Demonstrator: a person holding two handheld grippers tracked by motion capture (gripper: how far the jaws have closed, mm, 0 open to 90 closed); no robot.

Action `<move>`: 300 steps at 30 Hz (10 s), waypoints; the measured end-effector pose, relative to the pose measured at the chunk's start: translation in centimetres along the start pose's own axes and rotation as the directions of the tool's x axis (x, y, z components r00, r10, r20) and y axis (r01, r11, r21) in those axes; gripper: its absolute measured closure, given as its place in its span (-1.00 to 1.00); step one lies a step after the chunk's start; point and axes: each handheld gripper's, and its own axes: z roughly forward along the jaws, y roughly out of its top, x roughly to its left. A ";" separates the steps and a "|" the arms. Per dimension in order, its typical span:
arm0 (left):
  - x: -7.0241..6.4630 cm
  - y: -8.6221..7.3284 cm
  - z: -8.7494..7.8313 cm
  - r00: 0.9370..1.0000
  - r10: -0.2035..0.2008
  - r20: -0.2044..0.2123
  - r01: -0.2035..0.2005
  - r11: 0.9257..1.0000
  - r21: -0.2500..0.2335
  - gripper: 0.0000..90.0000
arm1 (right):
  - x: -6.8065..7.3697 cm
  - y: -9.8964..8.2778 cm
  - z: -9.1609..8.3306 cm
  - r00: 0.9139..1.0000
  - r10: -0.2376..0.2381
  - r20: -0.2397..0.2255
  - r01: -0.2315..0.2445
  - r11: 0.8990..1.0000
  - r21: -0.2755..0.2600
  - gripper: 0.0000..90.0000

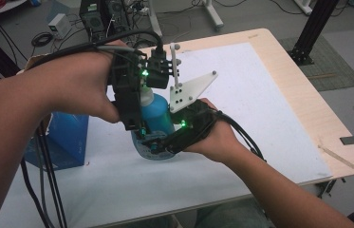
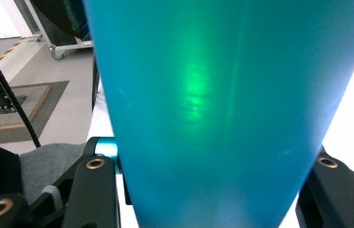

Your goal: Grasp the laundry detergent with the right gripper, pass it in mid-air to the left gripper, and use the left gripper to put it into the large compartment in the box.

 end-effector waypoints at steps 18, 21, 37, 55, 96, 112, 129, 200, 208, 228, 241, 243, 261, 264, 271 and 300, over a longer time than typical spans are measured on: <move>0.0 0.5 0.0 1.000 0.006 0.004 -0.006 1.000 0.009 -0.43 | -0.1 0.0 -0.2 1.000 0.004 0.007 -0.004 1.000 -0.005 0.02; 0.0 0.5 0.1 1.000 0.009 0.008 -0.009 1.000 0.011 -0.36 | -0.1 0.0 -0.2 1.000 0.006 0.009 -0.006 1.000 -0.006 0.02; 0.1 0.9 0.6 1.000 0.019 0.020 -0.020 0.999 0.035 -0.16 | -0.1 -0.2 0.0 1.000 0.011 0.003 -0.011 1.000 -0.009 0.02; -0.3 1.5 0.1 1.000 0.007 0.005 -0.007 0.999 0.048 -0.15 | 0.3 -0.1 -0.8 1.000 -0.002 0.004 0.002 0.999 -0.041 -0.13; 1.0 -4.0 -4.2 0.977 -0.214 0.014 0.212 0.974 0.075 -0.16 | -0.8 2.8 -10.7 0.966 -0.042 0.256 0.021 0.996 0.087 -0.97; 2.5 -9.9 -10.8 0.855 -0.518 -0.010 0.517 0.853 0.073 -0.16 | -2.6 5.7 -11.5 0.968 -0.169 0.184 0.063 0.877 0.477 -0.99; 4.7 -16.8 -13.5 0.510 -0.858 -0.061 0.859 0.511 -0.005 -0.16 | -2.7 5.9 -11.5 0.972 -0.171 0.163 0.075 0.877 0.475 -0.99; 7.2 -24.3 4.1 0.744 -0.668 -0.008 0.664 0.740 0.107 -0.17 | -3.6 5.1 -9.7 0.976 -0.120 0.181 0.018 0.874 0.486 -0.99; 7.2 -24.2 2.9 0.737 -0.675 -0.022 0.675 0.734 0.082 -0.33 | -3.6 5.1 -9.7 0.976 -0.117 0.182 0.014 0.875 0.485 -0.99; 6.1 -23.0 -2.4 0.723 -0.685 -0.091 0.690 0.722 0.050 -0.55 | -4.1 4.7 -11.0 0.974 -0.092 0.206 -0.014 0.886 0.463 -0.98; 5.5 -20.4 -6.0 0.777 -0.615 -0.133 0.622 0.783 0.015 -0.72 | -5.3 4.9 -12.3 0.976 -0.057 0.211 -0.048 0.886 0.462 -0.99; 5.3 -18.0 -6.2 0.831 -0.545 -0.109 0.549 0.836 0.005 -0.80 | -6.0 5.1 -12.7 0.977 -0.057 0.203 -0.051 0.871 0.488 -0.99; 6.5 -11.0 -3.3 0.955 -0.294 -0.026 0.295 0.955 0.022 -0.91 | -9.3 4.6 -12.0 0.988 -0.115 0.108 0.000 0.687 0.727 -0.99; 6.7 -10.4 -2.6 0.960 -0.281 -0.019 0.281 0.959 0.031 -0.91 | -9.6 4.1 -11.8 0.989 -0.114 0.096 0.003 0.661 0.750 -0.99; 7.4 -9.6 -1.1 0.963 -0.269 -0.008 0.270 0.962 0.033 -0.96 | -10.1 3.4 -11.0 0.992 -0.105 0.076 0.005 0.619 0.785 -0.99; 7.8 -8.4 1.1 0.969 -0.244 0.032 0.243 0.969 0.036 -0.96 | -11.5 2.9 -9.6 0.992 -0.101 0.071 0.004 0.607 0.795 -0.99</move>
